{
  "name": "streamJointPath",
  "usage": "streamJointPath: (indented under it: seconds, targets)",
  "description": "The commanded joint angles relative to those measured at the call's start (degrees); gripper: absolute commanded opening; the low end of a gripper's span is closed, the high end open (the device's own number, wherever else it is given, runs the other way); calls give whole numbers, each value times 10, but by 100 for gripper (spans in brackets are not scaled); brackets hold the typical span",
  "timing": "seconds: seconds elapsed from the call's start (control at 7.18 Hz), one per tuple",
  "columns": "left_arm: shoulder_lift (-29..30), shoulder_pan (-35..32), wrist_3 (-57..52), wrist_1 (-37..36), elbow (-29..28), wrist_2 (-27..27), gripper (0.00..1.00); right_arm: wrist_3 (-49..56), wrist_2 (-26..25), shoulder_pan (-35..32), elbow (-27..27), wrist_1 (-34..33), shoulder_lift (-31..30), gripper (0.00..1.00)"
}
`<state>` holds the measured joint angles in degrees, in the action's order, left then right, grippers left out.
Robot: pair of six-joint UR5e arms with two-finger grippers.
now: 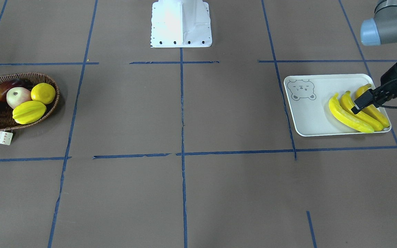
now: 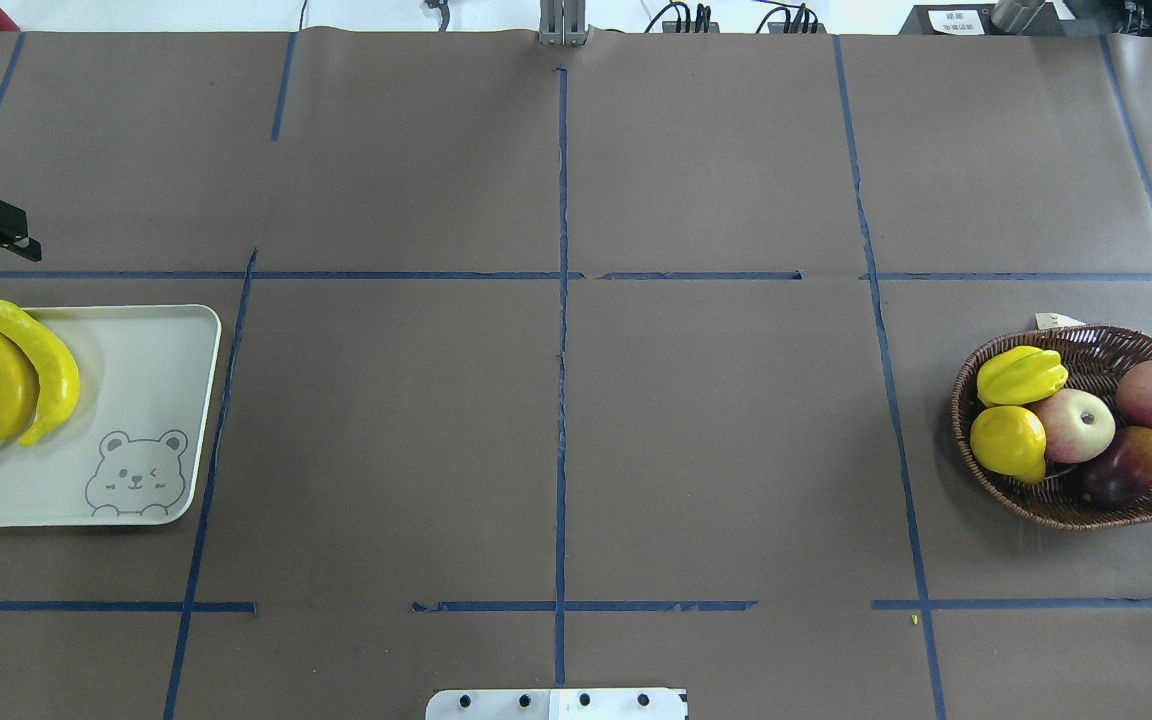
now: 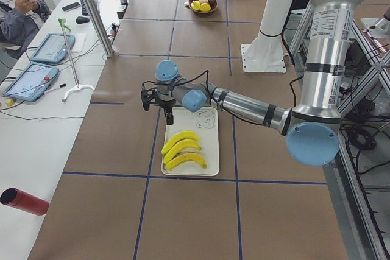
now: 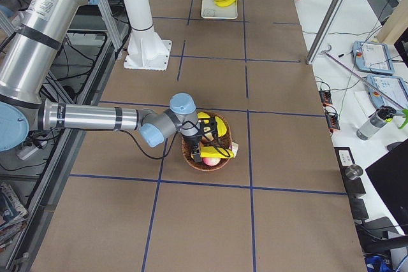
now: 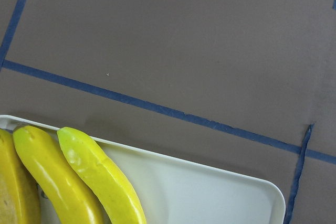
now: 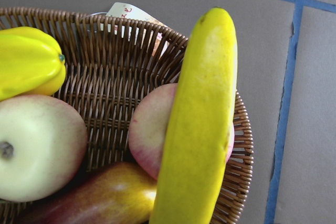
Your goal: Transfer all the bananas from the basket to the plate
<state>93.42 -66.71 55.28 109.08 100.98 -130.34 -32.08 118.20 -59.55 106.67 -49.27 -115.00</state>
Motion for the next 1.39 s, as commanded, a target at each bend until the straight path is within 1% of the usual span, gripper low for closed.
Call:
streamJointPath:
  seconds: [0.0, 0.14, 0.28, 0.42, 0.7, 0.84, 0.97, 1.11, 1.25]
  targets:
    - [-1, 0, 0, 1, 0, 0, 100, -29, -5, 1, -27, 21, 5, 99]
    - [-1, 0, 0, 1, 0, 0, 100, -29, -16, 2, -37, 21, 8, 99]
    - [-1, 0, 0, 1, 0, 0, 100, -28, -17, 2, -44, 20, 14, 98]
    - [-1, 0, -1, 1, 0, 0, 100, -28, -17, 3, -45, 19, 18, 92]
    - [-1, 0, -1, 1, -1, 0, 100, -28, -14, 4, -45, 14, 24, 74]
    - [-1, 0, -1, 1, -1, 0, 100, -28, -11, 4, -45, 14, 25, 61]
    - [-1, 0, -1, 1, -1, 0, 100, -28, -9, 4, -45, 14, 28, 35]
    - [-1, 0, -1, 1, -1, 0, 100, -28, -3, 3, -38, 15, 29, 4]
    - [-1, 0, -1, 1, -1, 0, 100, -27, 11, 0, -27, 12, 27, 1]
